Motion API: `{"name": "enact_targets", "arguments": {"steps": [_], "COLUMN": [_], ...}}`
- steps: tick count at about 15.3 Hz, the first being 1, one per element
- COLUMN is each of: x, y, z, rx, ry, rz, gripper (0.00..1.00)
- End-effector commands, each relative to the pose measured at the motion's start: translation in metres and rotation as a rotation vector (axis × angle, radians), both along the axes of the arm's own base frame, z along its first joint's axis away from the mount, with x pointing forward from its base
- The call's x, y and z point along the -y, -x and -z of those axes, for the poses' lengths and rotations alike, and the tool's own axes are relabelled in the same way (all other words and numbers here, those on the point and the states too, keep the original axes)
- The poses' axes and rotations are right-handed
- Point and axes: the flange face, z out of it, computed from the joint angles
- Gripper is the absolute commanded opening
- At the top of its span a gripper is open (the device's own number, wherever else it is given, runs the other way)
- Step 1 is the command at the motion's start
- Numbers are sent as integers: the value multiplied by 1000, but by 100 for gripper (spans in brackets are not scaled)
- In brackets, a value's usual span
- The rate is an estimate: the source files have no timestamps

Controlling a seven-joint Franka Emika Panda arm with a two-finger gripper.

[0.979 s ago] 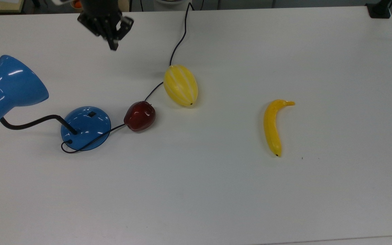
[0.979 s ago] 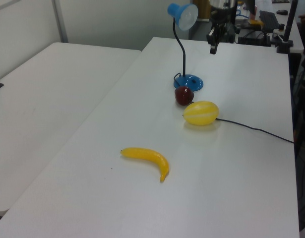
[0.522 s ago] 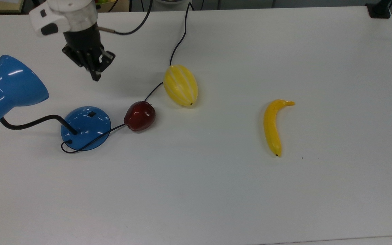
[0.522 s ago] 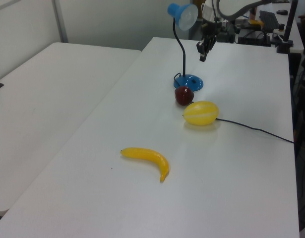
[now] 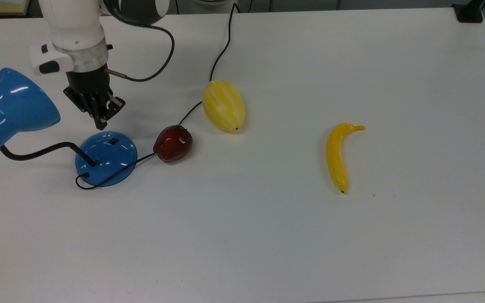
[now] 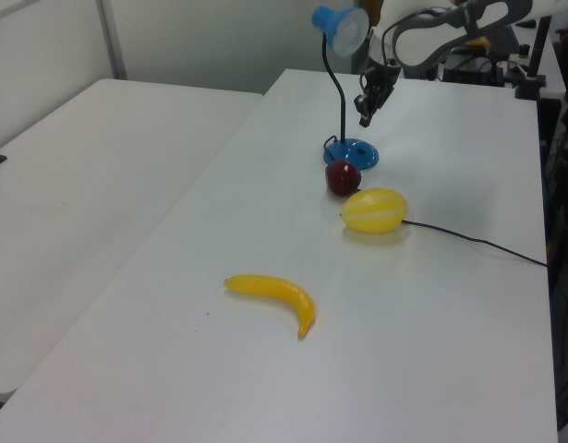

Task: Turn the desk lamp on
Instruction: 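Move the gripper down toward the switch on the blue lamp base, then press the gripper fingertips down on the lamp base switch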

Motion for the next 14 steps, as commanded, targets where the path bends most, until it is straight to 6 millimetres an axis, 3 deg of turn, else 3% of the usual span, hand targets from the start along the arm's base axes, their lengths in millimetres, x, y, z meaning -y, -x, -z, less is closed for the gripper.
{"name": "enact_targets", "arguments": {"steps": [1, 14], "x": [0, -2], "y": [-3, -9], "z": [13, 59], "rx": [6, -38], "ry": [18, 55], "rz": [13, 6], "gripper": [0, 0]}}
